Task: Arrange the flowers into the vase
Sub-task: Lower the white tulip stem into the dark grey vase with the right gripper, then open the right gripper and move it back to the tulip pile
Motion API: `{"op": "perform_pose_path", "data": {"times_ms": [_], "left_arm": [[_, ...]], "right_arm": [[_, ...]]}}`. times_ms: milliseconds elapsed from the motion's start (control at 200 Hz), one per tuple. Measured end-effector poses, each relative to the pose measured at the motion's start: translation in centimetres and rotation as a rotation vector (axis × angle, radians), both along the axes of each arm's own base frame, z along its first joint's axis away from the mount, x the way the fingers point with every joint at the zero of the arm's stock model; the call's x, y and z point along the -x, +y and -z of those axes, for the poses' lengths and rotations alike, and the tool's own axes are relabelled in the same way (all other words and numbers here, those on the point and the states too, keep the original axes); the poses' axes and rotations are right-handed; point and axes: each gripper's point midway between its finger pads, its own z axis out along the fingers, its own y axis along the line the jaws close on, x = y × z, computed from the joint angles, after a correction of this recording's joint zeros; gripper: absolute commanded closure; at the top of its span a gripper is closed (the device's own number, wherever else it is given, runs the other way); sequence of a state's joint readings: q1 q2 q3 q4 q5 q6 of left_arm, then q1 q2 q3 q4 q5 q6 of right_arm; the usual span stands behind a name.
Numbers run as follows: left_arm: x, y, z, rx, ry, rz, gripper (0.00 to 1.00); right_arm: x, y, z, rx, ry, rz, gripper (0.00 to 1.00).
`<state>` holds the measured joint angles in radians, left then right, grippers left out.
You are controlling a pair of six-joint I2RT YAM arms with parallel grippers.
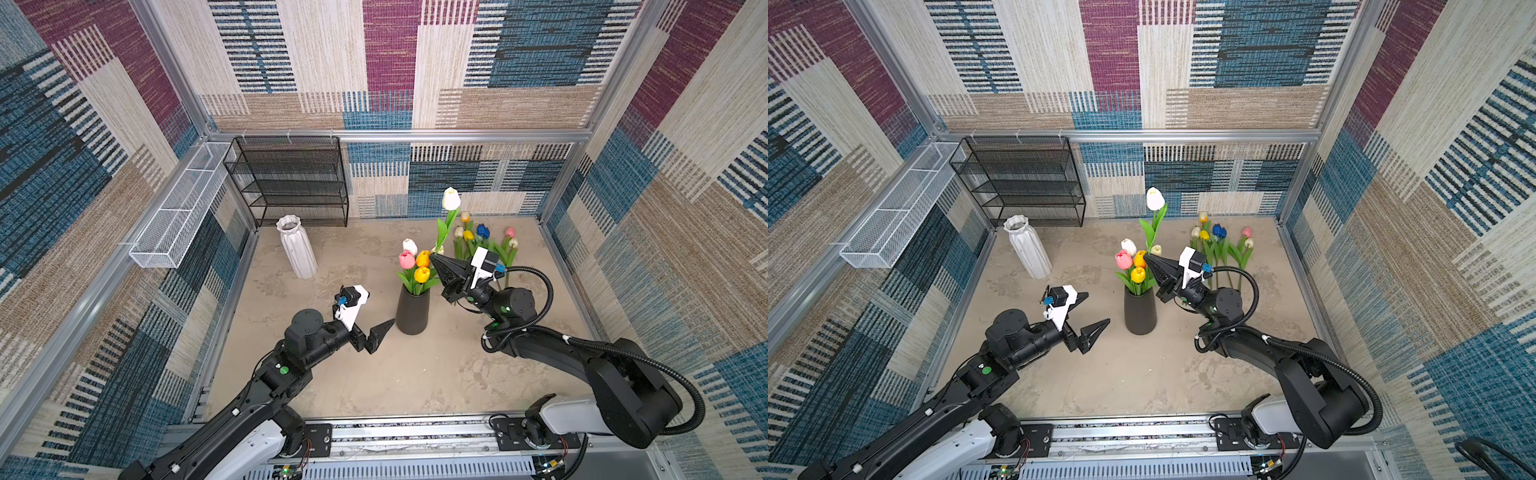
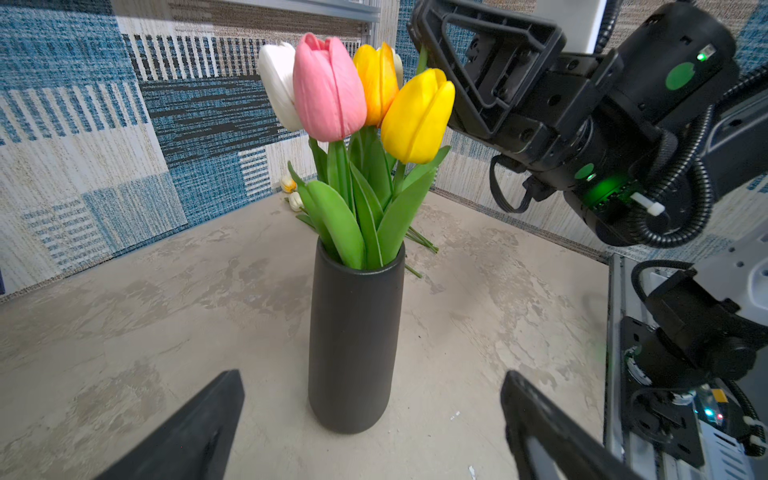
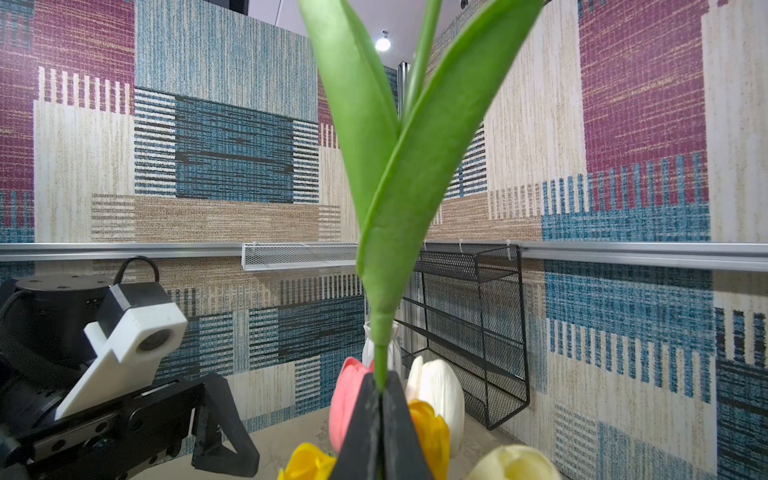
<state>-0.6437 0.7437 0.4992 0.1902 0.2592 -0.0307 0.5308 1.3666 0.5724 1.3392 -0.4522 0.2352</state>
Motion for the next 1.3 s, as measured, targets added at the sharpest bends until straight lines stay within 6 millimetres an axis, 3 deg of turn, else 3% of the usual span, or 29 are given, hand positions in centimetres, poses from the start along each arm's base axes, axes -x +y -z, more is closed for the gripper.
{"op": "perform_pose_path", "data": {"times_ms": [386, 541, 776, 1027, 1162, 1187, 1252, 1302], "left_arm": [[-0.3, 0.2, 0.9, -0.013, 0.013, -0.018, 0.01], [-0.4, 0.1, 1.1, -0.017, 0.017, -0.020, 0.01], [-0.4, 0.1, 1.2, -0.017, 0.018, -0.020, 0.01], [-0.6, 0.0, 1.4, -0.022, 0.024, -0.020, 0.00], [-0.8, -0.2, 1.4, -0.026, 0.029, -0.016, 0.01], [-0.8, -0.3, 1.3, -0.025, 0.028, -0.015, 0.00], [-0.8, -0.3, 1.0, -0.022, 0.024, -0.014, 0.00], [-0.8, -0.3, 0.8, -0.019, 0.021, -0.013, 0.00]], "right_arm": [[0.4, 0.2, 2.5, 0.048, 0.043, -0.014, 1.00], [0.5, 0.6, 3.4, 0.085, 0.051, -0.024, 0.94], [0.8, 0.6, 5.4, 0.150, 0.085, -0.012, 0.68], [0.6, 0.1, 2.9, 0.161, 0.045, 0.042, 0.44], [-0.1, 0.2, 2.8, 0.190, 0.054, 0.065, 0.34], [-0.2, 0.2, 2.8, 0.196, 0.058, 0.066, 0.31], [-0.3, 0.3, 2.6, 0.211, 0.064, 0.070, 0.10], [-0.2, 0.3, 2.1, 0.219, 0.057, 0.075, 0.06]]}}
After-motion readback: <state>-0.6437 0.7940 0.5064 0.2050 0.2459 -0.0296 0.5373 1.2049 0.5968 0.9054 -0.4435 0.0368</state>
